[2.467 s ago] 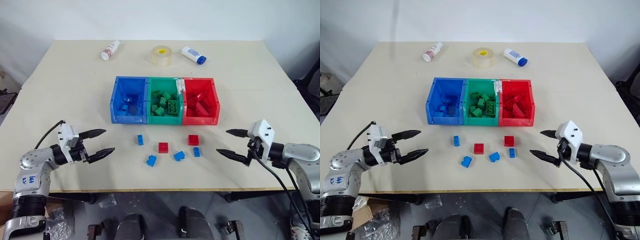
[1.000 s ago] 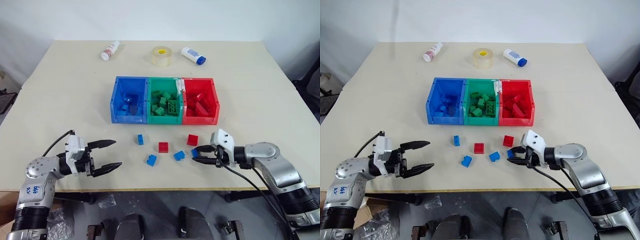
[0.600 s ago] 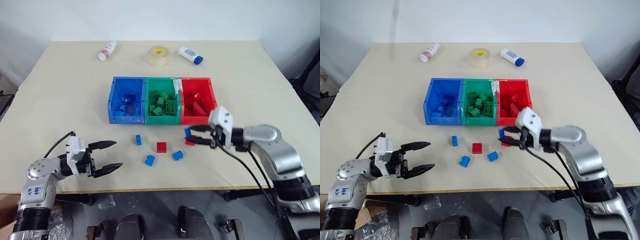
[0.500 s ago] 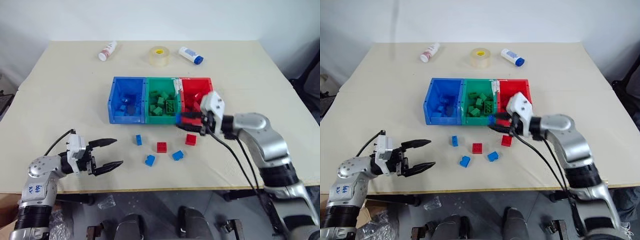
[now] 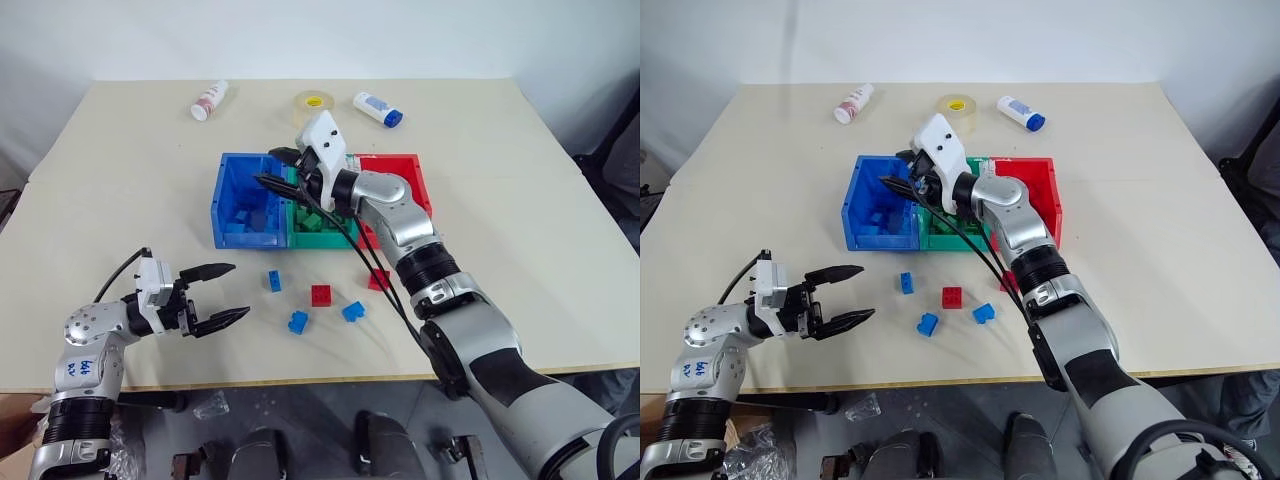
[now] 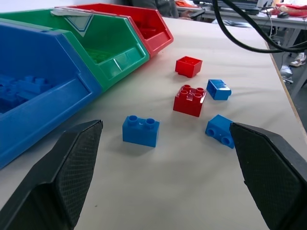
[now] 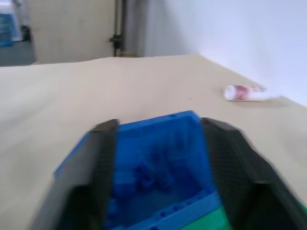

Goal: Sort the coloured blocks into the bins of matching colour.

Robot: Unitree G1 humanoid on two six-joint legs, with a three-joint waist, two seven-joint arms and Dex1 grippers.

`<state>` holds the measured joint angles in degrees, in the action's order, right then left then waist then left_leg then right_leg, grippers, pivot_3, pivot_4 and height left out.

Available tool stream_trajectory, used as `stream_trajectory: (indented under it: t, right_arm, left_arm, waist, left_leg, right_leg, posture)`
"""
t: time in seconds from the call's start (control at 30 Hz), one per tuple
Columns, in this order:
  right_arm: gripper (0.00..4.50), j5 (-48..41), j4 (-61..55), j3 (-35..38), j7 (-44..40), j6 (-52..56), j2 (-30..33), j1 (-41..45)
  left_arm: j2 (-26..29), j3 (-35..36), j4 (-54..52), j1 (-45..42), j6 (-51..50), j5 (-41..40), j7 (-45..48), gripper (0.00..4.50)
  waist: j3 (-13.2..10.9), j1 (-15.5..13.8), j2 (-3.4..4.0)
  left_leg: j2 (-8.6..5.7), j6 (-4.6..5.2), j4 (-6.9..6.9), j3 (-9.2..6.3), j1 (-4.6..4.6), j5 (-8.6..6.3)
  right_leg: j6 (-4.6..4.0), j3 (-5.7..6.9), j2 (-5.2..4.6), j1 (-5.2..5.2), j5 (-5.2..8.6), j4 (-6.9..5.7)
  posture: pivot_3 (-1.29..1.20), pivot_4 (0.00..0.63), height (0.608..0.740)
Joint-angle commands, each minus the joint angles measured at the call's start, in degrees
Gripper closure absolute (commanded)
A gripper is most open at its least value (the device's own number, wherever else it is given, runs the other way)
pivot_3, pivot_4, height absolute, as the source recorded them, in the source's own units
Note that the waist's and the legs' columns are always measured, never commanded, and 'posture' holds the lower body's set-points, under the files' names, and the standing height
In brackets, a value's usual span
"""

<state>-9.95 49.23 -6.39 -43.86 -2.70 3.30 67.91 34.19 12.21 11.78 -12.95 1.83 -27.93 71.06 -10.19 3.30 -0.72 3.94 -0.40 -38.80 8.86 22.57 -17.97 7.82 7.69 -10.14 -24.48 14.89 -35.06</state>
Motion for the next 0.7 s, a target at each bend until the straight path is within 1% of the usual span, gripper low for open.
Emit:
stream_trajectory:
  t: [0.03, 0.07, 0.13, 0.3, 0.37, 0.43, 0.5, 0.53, 0.63, 0.7]
  right_arm:
    - [0.26, -0.75, -5.36, 1.06, -3.11, -1.06, 1.65, -3.61]
    - [0.02, -0.88, -8.06, 0.85, -4.27, 0.00, 2.75, -5.68]
    - [0.02, -1.38, -13.45, 0.49, -6.42, 2.64, 4.81, -9.40]
    - [0.02, -6.24, -37.83, -0.44, -16.68, 16.02, 17.05, -24.12]
    - [0.02, -8.73, -46.50, 0.20, -20.18, 21.05, 23.25, -30.08]
    - [0.02, -11.80, -53.76, 2.94, -21.98, 24.87, 29.05, -36.46]
    - [0.02, -14.31, -59.08, 6.27, -22.77, 27.91, 34.34, -42.50]
    - [0.02, -15.09, -60.66, 7.20, -22.75, 28.85, 35.93, -44.29]
    - [0.02, -15.23, -63.44, 12.22, -22.54, 30.85, 42.61, -52.23]
    - [0.02, -15.20, -64.08, 14.88, -22.15, 31.67, 45.72, -56.28]
  left_arm:
    - [-0.12, 0.22, -1.01, -0.20, 0.69, -0.56, -0.12, 0.00]
    - [-0.15, 0.15, -0.81, -0.25, 0.77, -0.53, -0.06, 0.00]
    - [-0.19, 0.02, -0.42, -0.40, 0.90, -0.46, 0.06, 0.00]
    - [-0.52, -0.88, 1.27, -1.61, 1.26, -0.20, 0.94, 0.00]
    - [-0.48, -1.18, 2.28, -2.24, 1.47, -0.09, 1.50, 0.00]
    - [-0.24, -1.38, 3.79, -2.91, 1.97, 0.13, 2.27, 0.00]
    - [0.18, -1.28, 5.14, -3.34, 2.34, 0.19, 3.00, 0.00]
    - [0.33, -1.22, 5.59, -3.45, 2.50, 0.16, 3.27, 0.00]
    - [1.03, -0.91, 6.90, -3.66, 3.00, -0.03, 4.44, 0.00]
    - [1.34, -0.80, 7.48, -3.75, 3.22, -0.03, 4.97, 0.00]
  waist:
    - [0.00, 0.04, 0.00]
    - [0.00, 0.01, 0.00]
    - [0.00, -0.09, 0.00]
    - [0.00, -0.32, 0.00]
    - [0.00, -0.37, 0.01]
    - [0.00, -0.54, 0.00]
    - [0.00, -0.78, 0.01]
    - [-0.01, -0.78, 0.00]
    - [0.00, -0.96, 0.00]
    - [-0.01, -1.67, 0.00]
  left_leg:
    - [0.00, 0.00, 0.02, 0.00, 0.00, 0.00]
    - [0.00, 0.00, 0.03, -0.01, -0.01, 0.00]
    - [0.00, 0.00, 0.02, -0.01, 0.00, 0.00]
    - [-0.01, 0.00, -0.03, -0.05, 0.08, 0.00]
    - [0.00, 0.00, -0.03, -0.07, 0.08, -0.01]
    - [0.00, 0.00, -0.04, -0.08, 0.07, -0.01]
    - [0.00, -0.02, -0.04, -0.08, 0.06, -0.03]
    - [0.00, -0.01, -0.04, -0.08, 0.07, -0.04]
    - [0.00, 0.00, -0.08, -0.05, 0.04, -0.05]
    - [0.01, 0.00, -0.08, -0.06, 0.04, -0.06]
  right_leg:
    - [0.00, 0.00, 0.00, 0.00, 0.00, 0.00]
    - [0.00, 0.00, 0.00, 0.00, 0.00, 0.00]
    - [0.00, 0.00, 0.00, 0.00, 0.00, 0.01]
    - [0.01, 0.01, 0.00, -0.02, 0.00, 0.03]
    - [0.01, 0.01, 0.00, -0.02, 0.00, 0.03]
    - [0.01, 0.03, 0.00, -0.01, 0.00, 0.04]
    - [0.01, 0.02, 0.00, -0.01, 0.00, 0.06]
    - [0.01, 0.02, 0.00, -0.01, 0.00, 0.08]
    - [0.01, -0.01, 0.00, -0.01, 0.00, 0.08]
    - [0.01, 0.00, -0.01, 0.00, 0.00, 0.09]
  posture:
    - [0.00, 0.150, 0.740]
    - [0.00, 0.150, 0.740]
    - [0.00, 0.150, 0.740]
    - [0.00, 0.150, 0.740]
    - [0.00, 0.150, 0.740]
    - [0.00, 0.150, 0.740]
    - [0.00, 0.150, 0.740]
    - [0.00, 0.150, 0.740]
    - [0.00, 0.150, 0.740]
    - [0.00, 0.150, 0.740]
